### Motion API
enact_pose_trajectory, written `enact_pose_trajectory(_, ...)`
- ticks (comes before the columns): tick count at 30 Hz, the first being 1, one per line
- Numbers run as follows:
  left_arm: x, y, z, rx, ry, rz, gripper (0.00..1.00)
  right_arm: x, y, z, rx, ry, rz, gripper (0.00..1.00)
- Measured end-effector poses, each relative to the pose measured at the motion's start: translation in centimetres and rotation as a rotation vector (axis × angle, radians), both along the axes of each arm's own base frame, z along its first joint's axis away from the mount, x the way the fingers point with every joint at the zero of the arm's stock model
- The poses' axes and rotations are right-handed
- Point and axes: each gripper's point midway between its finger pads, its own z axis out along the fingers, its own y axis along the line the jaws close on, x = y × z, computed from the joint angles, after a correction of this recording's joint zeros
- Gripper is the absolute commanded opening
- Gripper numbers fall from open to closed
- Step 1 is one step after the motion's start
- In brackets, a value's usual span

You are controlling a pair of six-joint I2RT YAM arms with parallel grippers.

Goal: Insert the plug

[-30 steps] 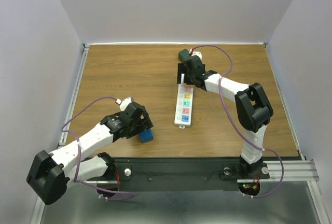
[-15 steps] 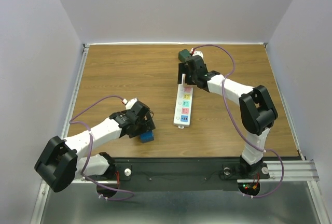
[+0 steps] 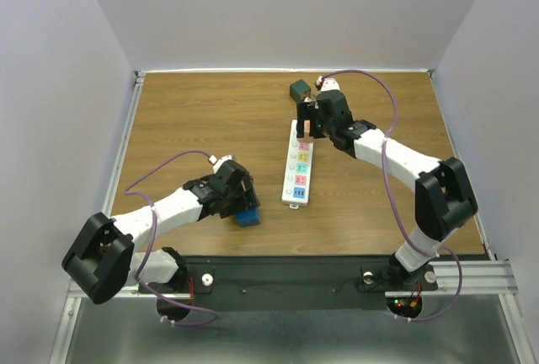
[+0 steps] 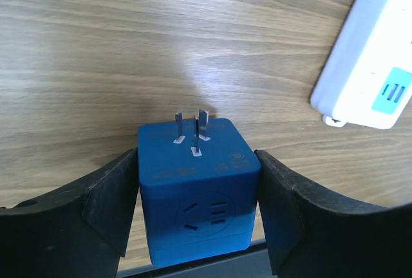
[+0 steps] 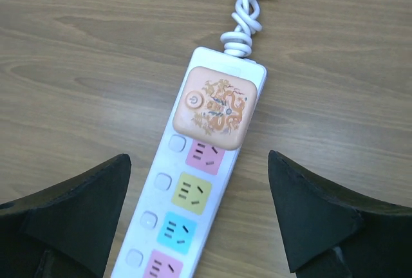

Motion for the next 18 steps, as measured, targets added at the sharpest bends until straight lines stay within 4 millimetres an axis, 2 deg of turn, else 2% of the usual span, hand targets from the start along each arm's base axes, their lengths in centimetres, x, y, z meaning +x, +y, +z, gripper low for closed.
enact_pose_trajectory(3,0.3,-0.8,0.3,-0.014,0.009,-0.017,0.0,-1.3,-0.3,1.6,-0.002,-0.044,0.062,0.89)
enact_pose_trajectory(5,1.0,-1.9,1.2,-0.043,0.004,-0.03,0.0,-3.0,-0.6,3.2,0.004,-0.089,0.119,0.89)
enact_pose_trajectory(9,3.2,-4.9,4.1,-0.12,-0.039,-0.067,0.0,-6.0,-0.2,5.9,0.011,-0.189,0.239,0.89)
enact_pose_trajectory(11,4.4,-6.5,5.5,-0.158,-0.062,-0.09,0.0,-7.5,0.9,7.3,0.02,-0.249,0.312,0.88)
enact_pose_trajectory(14,5.3,-7.7,6.9,-0.196,-0.079,-0.114,0.0,-10.1,3.0,7.9,0.018,-0.303,0.428,0.88)
enact_pose_trajectory(18,5.7,-8.1,7.2,-0.226,-0.065,-0.128,0.0,-12.9,5.0,6.5,-0.001,-0.314,0.538,0.88)
